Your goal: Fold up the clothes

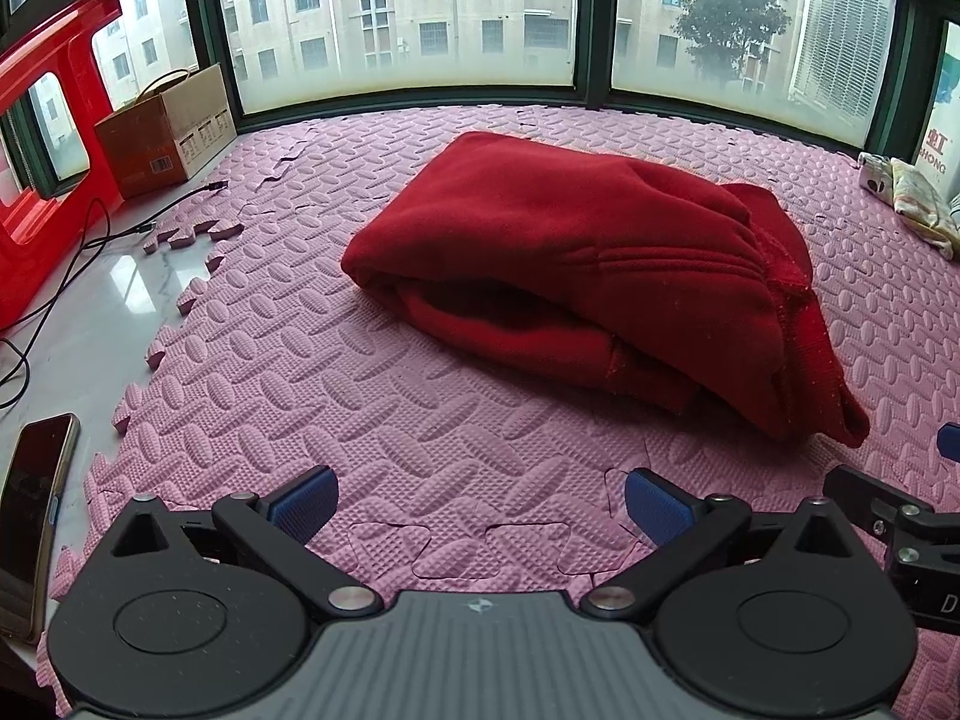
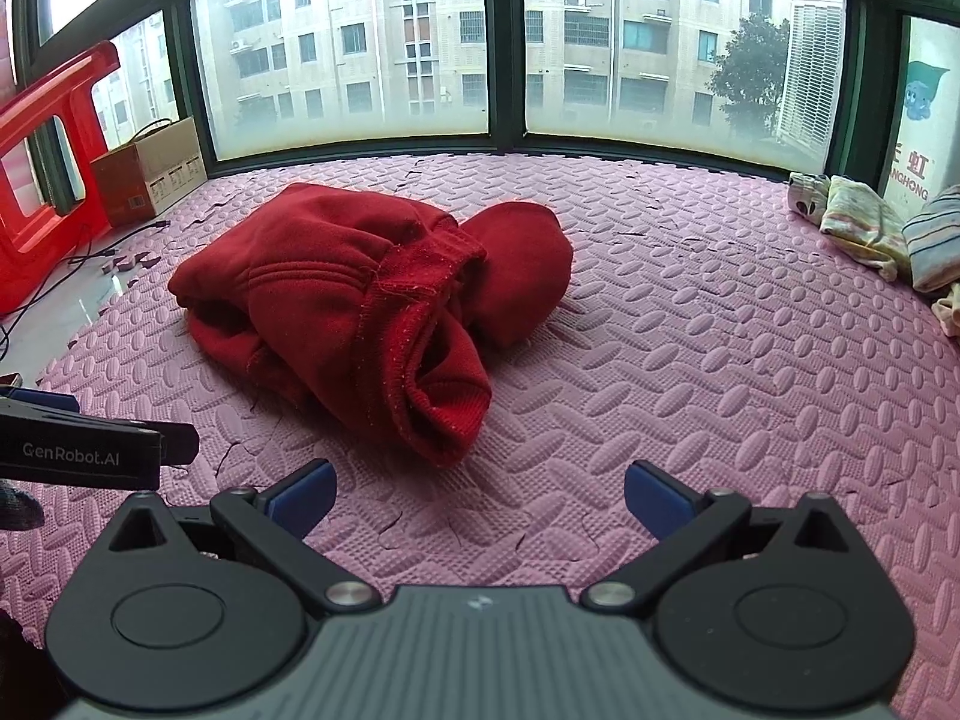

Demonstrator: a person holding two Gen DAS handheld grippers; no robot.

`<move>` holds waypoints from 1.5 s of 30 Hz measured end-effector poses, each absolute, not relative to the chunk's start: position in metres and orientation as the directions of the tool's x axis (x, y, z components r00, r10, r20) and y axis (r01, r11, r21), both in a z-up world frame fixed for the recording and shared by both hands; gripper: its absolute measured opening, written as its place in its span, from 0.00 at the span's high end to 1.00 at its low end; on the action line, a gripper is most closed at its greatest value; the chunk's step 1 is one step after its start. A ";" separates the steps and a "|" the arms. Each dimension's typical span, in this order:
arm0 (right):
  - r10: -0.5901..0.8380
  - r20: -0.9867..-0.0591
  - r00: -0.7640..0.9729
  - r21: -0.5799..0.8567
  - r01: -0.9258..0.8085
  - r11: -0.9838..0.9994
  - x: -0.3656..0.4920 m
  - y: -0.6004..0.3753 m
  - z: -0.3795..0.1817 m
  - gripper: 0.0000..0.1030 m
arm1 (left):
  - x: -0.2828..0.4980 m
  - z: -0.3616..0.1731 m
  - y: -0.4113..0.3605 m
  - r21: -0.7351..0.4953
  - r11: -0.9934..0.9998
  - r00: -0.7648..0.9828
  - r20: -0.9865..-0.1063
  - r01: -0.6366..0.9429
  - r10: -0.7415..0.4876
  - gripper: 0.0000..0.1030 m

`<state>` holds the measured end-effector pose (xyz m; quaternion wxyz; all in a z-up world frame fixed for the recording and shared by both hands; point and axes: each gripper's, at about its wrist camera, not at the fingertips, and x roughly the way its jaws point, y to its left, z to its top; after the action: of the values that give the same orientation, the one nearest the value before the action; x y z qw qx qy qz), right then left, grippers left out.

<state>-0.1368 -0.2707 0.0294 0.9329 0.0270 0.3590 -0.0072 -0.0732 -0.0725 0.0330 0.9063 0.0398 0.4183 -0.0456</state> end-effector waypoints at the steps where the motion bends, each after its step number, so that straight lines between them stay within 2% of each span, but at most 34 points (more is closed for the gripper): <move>1: 0.009 -0.671 0.742 0.048 0.032 0.998 -0.136 -0.271 0.029 0.00 | -0.072 0.033 -0.073 0.035 0.993 0.645 -0.763 0.115 -0.048 0.00; 29: 0.045 -0.678 0.734 0.079 0.013 0.997 -0.119 -0.274 0.032 0.01 | -0.056 0.038 -0.087 0.059 0.988 0.641 -0.766 0.145 -0.048 0.00; 45: 0.068 -0.680 0.731 0.090 -0.009 0.996 -0.103 -0.270 0.036 0.05 | -0.045 0.045 -0.085 0.061 0.987 0.644 -0.764 0.147 -0.049 0.00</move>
<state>-0.1031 -0.2697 0.0364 0.9293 0.0404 0.3665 0.0206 -0.0448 -0.0855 0.0453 0.9046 0.0586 0.4187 -0.0540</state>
